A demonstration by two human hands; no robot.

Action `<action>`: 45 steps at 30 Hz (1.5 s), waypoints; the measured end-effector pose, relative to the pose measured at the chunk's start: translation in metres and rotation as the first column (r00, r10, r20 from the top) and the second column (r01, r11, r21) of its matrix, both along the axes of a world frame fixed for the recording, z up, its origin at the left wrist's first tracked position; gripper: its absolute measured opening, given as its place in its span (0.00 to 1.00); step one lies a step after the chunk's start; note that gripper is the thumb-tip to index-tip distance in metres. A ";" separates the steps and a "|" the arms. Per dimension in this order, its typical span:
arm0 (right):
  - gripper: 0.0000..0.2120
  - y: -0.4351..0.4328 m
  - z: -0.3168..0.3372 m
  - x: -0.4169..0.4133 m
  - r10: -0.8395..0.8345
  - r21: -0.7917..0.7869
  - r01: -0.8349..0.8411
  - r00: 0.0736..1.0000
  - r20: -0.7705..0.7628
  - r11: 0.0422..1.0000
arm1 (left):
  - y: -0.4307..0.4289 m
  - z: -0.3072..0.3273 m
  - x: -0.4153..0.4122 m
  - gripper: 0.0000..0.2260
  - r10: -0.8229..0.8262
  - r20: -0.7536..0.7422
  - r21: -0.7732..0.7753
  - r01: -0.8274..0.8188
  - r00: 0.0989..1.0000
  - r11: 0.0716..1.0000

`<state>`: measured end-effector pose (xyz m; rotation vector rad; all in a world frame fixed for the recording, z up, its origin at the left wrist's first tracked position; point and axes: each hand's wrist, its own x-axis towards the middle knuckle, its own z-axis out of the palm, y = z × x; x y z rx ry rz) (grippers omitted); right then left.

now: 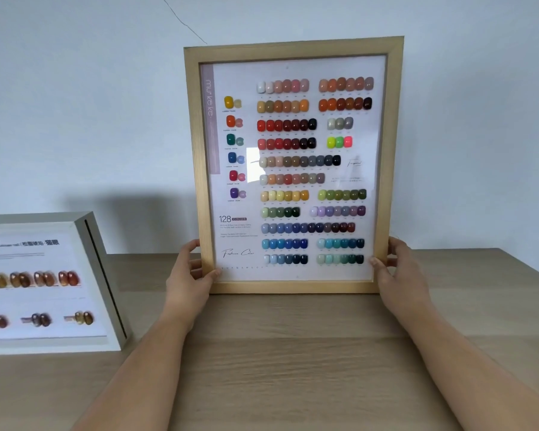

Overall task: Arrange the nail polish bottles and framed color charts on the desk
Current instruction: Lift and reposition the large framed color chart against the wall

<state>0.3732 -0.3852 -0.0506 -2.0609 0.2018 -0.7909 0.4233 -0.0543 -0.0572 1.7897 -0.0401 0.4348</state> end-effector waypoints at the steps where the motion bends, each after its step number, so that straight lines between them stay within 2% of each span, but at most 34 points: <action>1: 0.23 0.000 0.000 0.000 -0.002 -0.006 0.002 1.000 0.000 1.000 | 0.000 0.000 0.000 0.27 -0.009 0.000 0.006 0.009 1.000 1.000; 9: 0.21 -0.002 -0.002 0.005 -0.011 -0.006 0.011 1.000 0.003 1.000 | -0.002 0.002 0.004 0.26 -0.009 0.017 0.016 0.009 1.000 1.000; 15: 0.21 0.001 -0.002 0.013 -0.002 0.014 0.002 1.000 0.001 1.000 | -0.005 0.001 0.010 0.25 0.058 0.035 0.018 -0.059 0.998 0.998; 22: 0.24 -0.001 -0.004 0.010 0.009 0.059 -0.012 0.998 0.057 0.998 | -0.005 0.002 0.010 0.24 0.100 0.135 0.043 -0.107 0.986 0.993; 33: 0.27 0.001 -0.004 0.017 -0.002 0.022 0.001 0.998 0.069 1.000 | -0.009 -0.002 0.020 0.24 0.133 0.154 0.027 -0.139 0.979 0.990; 37: 0.28 0.002 -0.003 0.014 -0.019 -0.010 0.020 0.990 0.140 1.000 | -0.009 0.003 0.017 0.30 0.154 0.268 0.076 -0.180 0.951 0.981; 40: 0.30 0.002 -0.003 0.014 -0.014 -0.025 0.017 0.990 0.138 1.000 | -0.011 0.009 0.020 0.35 0.143 0.314 0.101 -0.183 0.939 0.978; 45: 0.31 0.002 -0.003 0.019 0.005 -0.043 0.000 0.992 0.124 0.999 | -0.013 0.007 0.029 0.31 0.103 0.343 0.163 -0.167 0.934 0.972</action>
